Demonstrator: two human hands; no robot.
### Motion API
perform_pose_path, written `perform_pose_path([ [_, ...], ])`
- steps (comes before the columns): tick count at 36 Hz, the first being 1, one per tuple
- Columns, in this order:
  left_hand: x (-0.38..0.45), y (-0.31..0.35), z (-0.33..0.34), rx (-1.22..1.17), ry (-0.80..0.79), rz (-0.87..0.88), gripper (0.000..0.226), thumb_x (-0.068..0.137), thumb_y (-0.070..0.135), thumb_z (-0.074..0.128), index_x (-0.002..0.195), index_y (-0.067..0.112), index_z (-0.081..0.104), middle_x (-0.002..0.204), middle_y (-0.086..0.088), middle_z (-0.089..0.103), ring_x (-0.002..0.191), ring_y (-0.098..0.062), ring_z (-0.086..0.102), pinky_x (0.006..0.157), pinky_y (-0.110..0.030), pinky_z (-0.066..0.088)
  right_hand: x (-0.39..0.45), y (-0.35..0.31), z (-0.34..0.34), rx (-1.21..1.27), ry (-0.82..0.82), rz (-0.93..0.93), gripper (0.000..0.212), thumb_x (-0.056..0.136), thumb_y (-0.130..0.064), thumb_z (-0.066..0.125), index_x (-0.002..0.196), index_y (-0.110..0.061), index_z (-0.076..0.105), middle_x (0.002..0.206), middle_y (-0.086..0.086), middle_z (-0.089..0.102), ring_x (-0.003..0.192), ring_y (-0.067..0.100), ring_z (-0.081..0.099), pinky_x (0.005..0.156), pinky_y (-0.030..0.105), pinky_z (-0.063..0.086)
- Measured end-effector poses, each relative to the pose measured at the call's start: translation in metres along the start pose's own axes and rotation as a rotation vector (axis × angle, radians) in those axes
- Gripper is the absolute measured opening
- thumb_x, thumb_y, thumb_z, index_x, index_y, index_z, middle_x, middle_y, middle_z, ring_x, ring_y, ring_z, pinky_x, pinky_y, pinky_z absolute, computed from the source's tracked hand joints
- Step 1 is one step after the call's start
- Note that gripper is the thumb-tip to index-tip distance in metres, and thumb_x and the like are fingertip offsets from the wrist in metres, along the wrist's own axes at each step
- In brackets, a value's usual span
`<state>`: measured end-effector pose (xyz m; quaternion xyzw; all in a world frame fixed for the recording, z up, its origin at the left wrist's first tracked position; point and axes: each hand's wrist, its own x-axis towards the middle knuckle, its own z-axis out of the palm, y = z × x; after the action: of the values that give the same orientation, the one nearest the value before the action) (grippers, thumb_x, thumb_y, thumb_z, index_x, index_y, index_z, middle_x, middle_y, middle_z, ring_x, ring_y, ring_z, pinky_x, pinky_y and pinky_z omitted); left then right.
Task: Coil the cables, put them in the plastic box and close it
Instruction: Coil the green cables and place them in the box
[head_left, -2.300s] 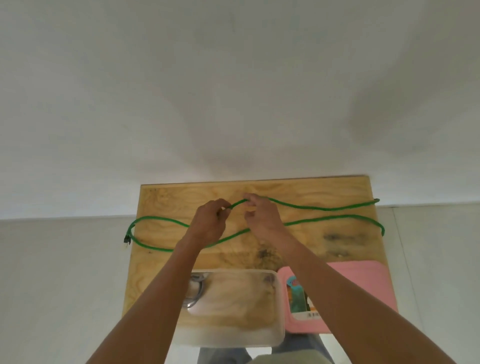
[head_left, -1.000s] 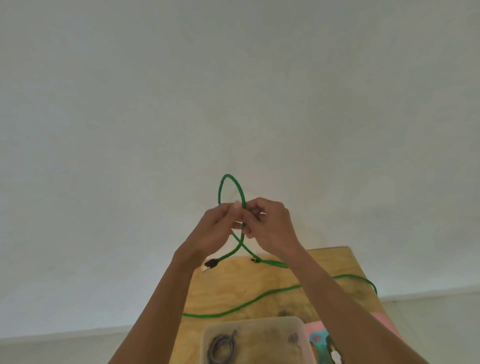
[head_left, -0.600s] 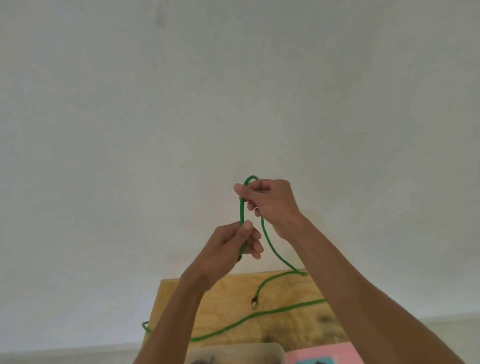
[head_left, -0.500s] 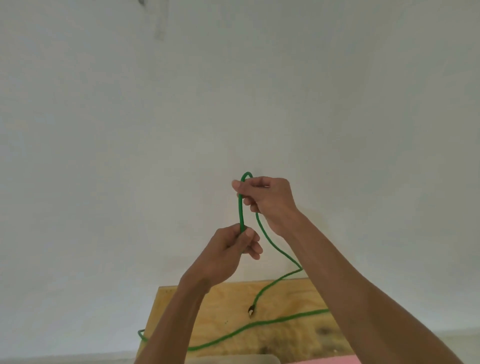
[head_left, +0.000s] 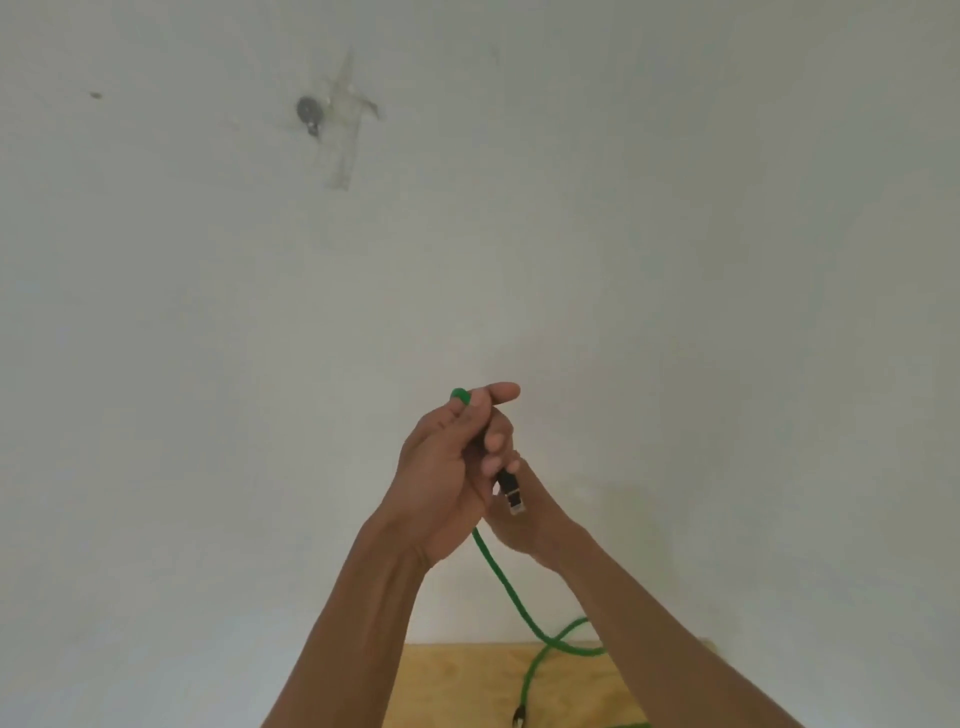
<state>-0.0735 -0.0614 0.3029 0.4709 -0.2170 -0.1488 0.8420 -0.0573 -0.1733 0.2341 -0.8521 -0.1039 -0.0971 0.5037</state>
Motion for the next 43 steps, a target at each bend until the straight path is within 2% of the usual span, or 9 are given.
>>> perform_pose_path([
  [5, 0.018, 0.009, -0.010, 0.107, 0.041, 0.053, 0.029, 0.106, 0.018, 0.041, 0.115, 0.002, 0.064, 0.072, -0.004, 0.059, 0.056, -0.014, 0.046, 0.070, -0.033, 0.040, -0.015, 0.011, 0.017, 0.271, 0.039, 0.111, 0.025, 0.101, -0.026, 0.053, 0.085, -0.009, 0.062, 0.063, -0.003, 0.064, 0.057, 0.013, 0.062, 0.068, 0.040, 0.058],
  [8, 0.028, 0.009, -0.021, 0.239, 0.094, 0.088, 0.029, 0.107, 0.018, 0.040, 0.113, 0.005, 0.065, 0.071, -0.002, 0.062, 0.058, -0.013, 0.047, 0.072, -0.033, 0.040, -0.022, 0.009, 0.021, 0.380, 0.097, 0.099, 0.015, 0.100, -0.032, 0.055, 0.099, -0.025, 0.068, 0.061, -0.001, 0.056, 0.048, 0.009, 0.047, 0.047, 0.023, 0.043],
  [11, 0.036, 0.005, -0.032, 0.423, 0.135, 0.127, 0.029, 0.108, 0.019, 0.038, 0.111, 0.010, 0.066, 0.069, 0.001, 0.061, 0.059, -0.013, 0.047, 0.069, -0.033, 0.040, -0.025, 0.009, 0.025, 0.249, 0.160, 0.056, 0.020, 0.101, -0.032, 0.054, 0.108, -0.024, 0.070, 0.060, -0.006, 0.059, 0.044, 0.002, 0.045, 0.050, 0.016, 0.037],
  [15, 0.038, -0.004, -0.046, 0.670, 0.127, 0.189, 0.028, 0.108, 0.021, 0.039, 0.112, 0.013, 0.066, 0.069, 0.002, 0.059, 0.062, -0.013, 0.046, 0.063, -0.028, 0.042, -0.030, 0.002, 0.023, 0.103, 0.205, 0.046, 0.022, 0.099, -0.032, 0.057, 0.095, -0.017, 0.073, 0.065, -0.005, 0.069, 0.044, 0.002, 0.052, 0.050, 0.011, 0.038],
  [24, 0.034, -0.022, -0.083, 1.072, -0.017, 0.089, 0.025, 0.107, 0.018, 0.041, 0.094, 0.019, 0.063, 0.074, 0.005, 0.065, 0.066, -0.008, 0.054, 0.070, -0.028, 0.048, -0.012, -0.011, -0.039, -0.402, 0.071, -0.063, 0.016, 0.084, -0.034, 0.066, 0.098, -0.039, 0.071, 0.085, -0.023, 0.066, 0.061, -0.004, 0.054, 0.075, 0.028, 0.053],
  [29, 0.022, -0.026, -0.075, 0.983, -0.086, -0.063, 0.045, 0.108, 0.036, 0.029, 0.088, 0.007, 0.057, 0.074, -0.009, 0.066, 0.064, -0.014, 0.055, 0.065, -0.026, 0.043, 0.007, -0.025, -0.060, -0.175, -0.008, -0.209, 0.018, 0.082, -0.017, 0.079, 0.085, -0.034, 0.074, 0.081, -0.013, 0.075, 0.064, 0.013, 0.062, 0.070, 0.029, 0.055],
  [33, 0.010, -0.026, -0.062, 0.658, -0.107, -0.164, 0.062, 0.105, 0.052, 0.020, 0.088, 0.009, 0.061, 0.067, -0.011, 0.055, 0.064, -0.024, 0.046, 0.068, -0.036, 0.041, 0.021, -0.027, -0.067, -0.004, 0.017, -0.232, 0.015, 0.075, -0.010, 0.084, 0.087, -0.009, 0.076, 0.082, 0.002, 0.076, 0.080, 0.015, 0.071, 0.074, 0.026, 0.056],
  [40, 0.004, -0.019, -0.040, 0.202, -0.181, -0.241, 0.050, 0.103, 0.047, 0.036, 0.084, 0.008, 0.061, 0.059, -0.010, 0.044, 0.055, -0.021, 0.041, 0.063, -0.033, 0.043, 0.030, -0.012, -0.064, 0.424, 0.013, -0.169, 0.016, 0.077, -0.007, 0.082, 0.091, 0.000, 0.075, 0.089, 0.024, 0.069, 0.085, 0.030, 0.066, 0.087, 0.044, 0.054],
  [43, 0.006, -0.018, -0.036, 0.086, -0.262, -0.212, 0.039, 0.103, 0.039, 0.043, 0.087, 0.009, 0.061, 0.061, -0.008, 0.046, 0.056, -0.019, 0.043, 0.065, -0.033, 0.044, 0.025, -0.008, -0.055, 0.577, 0.006, -0.116, 0.018, 0.083, -0.017, 0.072, 0.092, -0.001, 0.074, 0.089, 0.021, 0.067, 0.082, 0.025, 0.067, 0.080, 0.033, 0.055],
])
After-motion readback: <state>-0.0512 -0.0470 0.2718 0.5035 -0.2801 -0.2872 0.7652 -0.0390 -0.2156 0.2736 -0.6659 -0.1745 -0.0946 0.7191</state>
